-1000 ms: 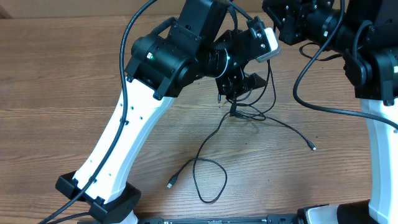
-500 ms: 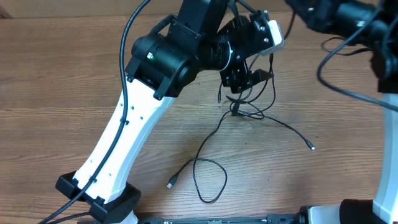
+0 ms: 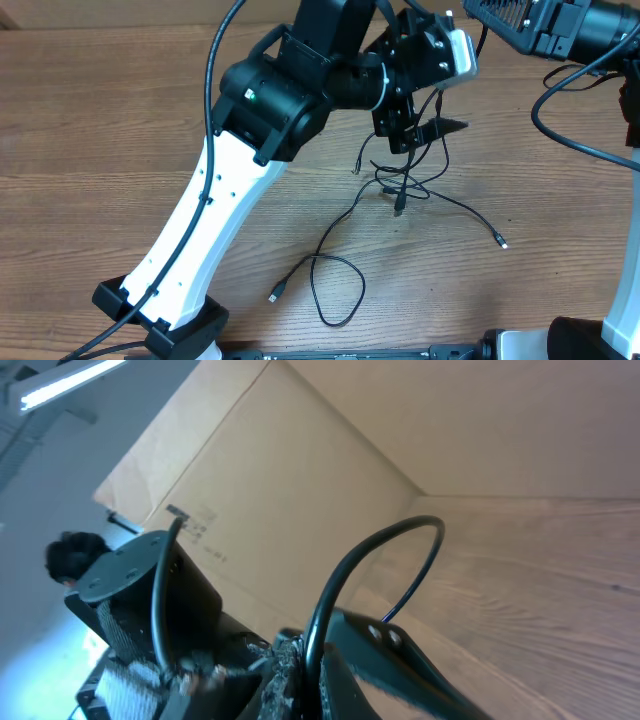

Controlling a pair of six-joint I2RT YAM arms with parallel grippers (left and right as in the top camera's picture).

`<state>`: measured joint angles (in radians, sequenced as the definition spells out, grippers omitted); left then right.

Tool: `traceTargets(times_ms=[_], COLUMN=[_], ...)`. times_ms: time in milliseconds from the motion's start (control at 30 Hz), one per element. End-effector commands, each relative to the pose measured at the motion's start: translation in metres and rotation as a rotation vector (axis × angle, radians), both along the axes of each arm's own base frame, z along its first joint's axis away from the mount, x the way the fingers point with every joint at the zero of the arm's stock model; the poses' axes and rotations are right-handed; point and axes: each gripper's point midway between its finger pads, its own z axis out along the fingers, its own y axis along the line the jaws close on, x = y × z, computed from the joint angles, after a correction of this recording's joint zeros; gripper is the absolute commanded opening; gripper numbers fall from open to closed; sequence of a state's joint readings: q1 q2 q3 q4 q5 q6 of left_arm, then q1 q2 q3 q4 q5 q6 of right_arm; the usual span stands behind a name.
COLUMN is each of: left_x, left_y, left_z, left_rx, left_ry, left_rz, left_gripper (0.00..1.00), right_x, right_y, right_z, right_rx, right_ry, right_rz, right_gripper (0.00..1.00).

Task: Untangle cables

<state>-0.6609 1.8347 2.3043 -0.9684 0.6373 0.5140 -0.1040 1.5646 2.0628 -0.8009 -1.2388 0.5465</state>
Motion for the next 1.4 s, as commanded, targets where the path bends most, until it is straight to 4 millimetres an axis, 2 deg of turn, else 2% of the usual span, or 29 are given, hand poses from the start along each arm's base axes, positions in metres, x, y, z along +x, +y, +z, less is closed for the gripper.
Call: traceTargets(times_ms=[0, 200, 267, 333, 467, 633, 700, 767, 800, 867, 1000, 1133, 1367], left_x=[-0.010, -0.006, -0.005, -0.005, 0.004, 0.009, 0.011, 0.010, 0.010, 0.012, 0.014, 0.013, 0.014], left_y=[-0.010, -0.009, -0.010, -0.009, 0.001, 0.009, 0.012, 0.013, 0.014, 0.017, 0.020, 0.020, 0.022], left_z=[0.000, -0.006, -0.008, -0.014, -0.030, -0.041, -0.045, -0.047, -0.048, -0.051, -0.054, -0.054, -0.055], left_rx=[-0.008, 0.012, 0.017, 0.035, 0.107, 0.147, 0.164, 0.174, 0.179, 0.194, 0.212, 0.213, 0.220], left_ry=[-0.018, -0.013, -0.006, 0.012, 0.040, 0.106, 0.120, 0.127, 0.128, 0.127, 0.129, 0.129, 0.129], left_rz=[-0.058, -0.037, -0.038, -0.032, 0.048, 0.131, 0.153, 0.156, 0.160, 0.178, 0.196, 0.196, 0.204], left_gripper=[0.97, 0.84, 0.84, 0.90, 0.90, 0.96, 0.94, 0.86, 0.77, 0.53, 0.36, 0.04, 0.04], right_x=[-0.013, -0.021, -0.020, -0.019, -0.015, -0.011, -0.010, -0.010, -0.010, -0.010, -0.009, -0.007, 0.005], right_y=[0.003, 0.006, 0.006, 0.005, 0.004, 0.002, 0.002, 0.002, 0.002, 0.002, 0.002, 0.001, -0.005], right_z=[0.014, 0.018, 0.018, 0.019, 0.020, 0.022, 0.022, 0.023, 0.023, 0.023, 0.023, 0.023, 0.021], right_rx=[0.019, 0.034, 0.033, 0.031, 0.024, 0.022, 0.021, 0.021, 0.020, 0.020, 0.020, 0.017, 0.000], right_ry=[-0.019, -0.017, -0.022, -0.026, -0.047, -0.052, -0.055, -0.060, -0.063, -0.063, -0.064, -0.066, -0.076], right_rz=[0.045, 0.093, 0.093, 0.085, 0.063, 0.039, 0.033, 0.033, 0.033, 0.033, 0.030, 0.019, -0.059], right_gripper=[0.04, 0.04, 0.04, 0.04, 0.04, 0.04, 0.04, 0.04, 0.04, 0.04, 0.04, 0.04, 0.04])
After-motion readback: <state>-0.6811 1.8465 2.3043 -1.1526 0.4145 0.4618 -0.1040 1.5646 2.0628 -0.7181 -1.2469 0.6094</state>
